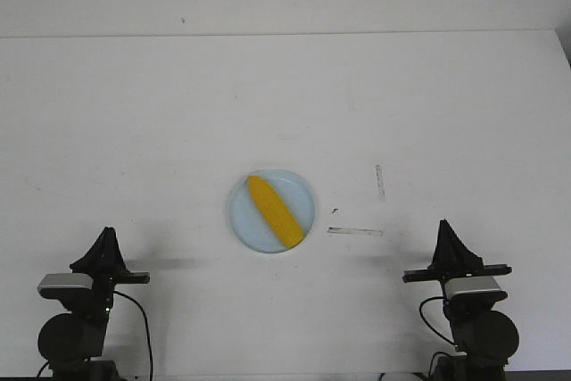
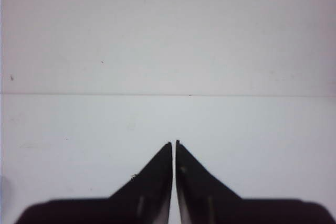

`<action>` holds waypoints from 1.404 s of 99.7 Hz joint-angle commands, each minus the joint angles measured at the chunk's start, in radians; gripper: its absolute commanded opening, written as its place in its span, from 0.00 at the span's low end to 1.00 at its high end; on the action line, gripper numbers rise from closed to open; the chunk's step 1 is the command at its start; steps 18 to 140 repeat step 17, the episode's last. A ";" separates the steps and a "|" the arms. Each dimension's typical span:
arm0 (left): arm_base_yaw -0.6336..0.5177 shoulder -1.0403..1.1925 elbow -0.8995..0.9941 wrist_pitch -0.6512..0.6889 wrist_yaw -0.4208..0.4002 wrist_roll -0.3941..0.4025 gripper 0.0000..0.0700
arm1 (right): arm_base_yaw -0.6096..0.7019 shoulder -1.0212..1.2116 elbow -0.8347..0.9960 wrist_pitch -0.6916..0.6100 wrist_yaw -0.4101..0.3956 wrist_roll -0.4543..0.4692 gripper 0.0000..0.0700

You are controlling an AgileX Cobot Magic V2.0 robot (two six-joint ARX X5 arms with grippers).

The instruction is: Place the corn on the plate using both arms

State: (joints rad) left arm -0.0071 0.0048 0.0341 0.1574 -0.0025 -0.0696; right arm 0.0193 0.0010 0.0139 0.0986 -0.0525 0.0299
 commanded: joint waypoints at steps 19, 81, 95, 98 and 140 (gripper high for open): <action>0.001 -0.002 -0.021 0.016 -0.003 0.002 0.00 | 0.000 0.000 -0.002 0.013 0.000 -0.005 0.02; 0.001 -0.002 -0.021 0.016 -0.003 0.002 0.00 | 0.000 0.000 -0.002 0.013 0.000 -0.005 0.02; 0.001 -0.002 -0.021 0.016 -0.003 0.002 0.00 | 0.000 0.000 -0.002 0.013 0.000 -0.005 0.02; 0.001 -0.002 -0.021 0.016 -0.003 0.002 0.00 | 0.000 0.000 -0.002 0.013 0.000 -0.005 0.02; 0.001 -0.002 -0.021 0.016 -0.003 0.002 0.00 | 0.000 0.000 -0.002 0.013 0.000 -0.005 0.02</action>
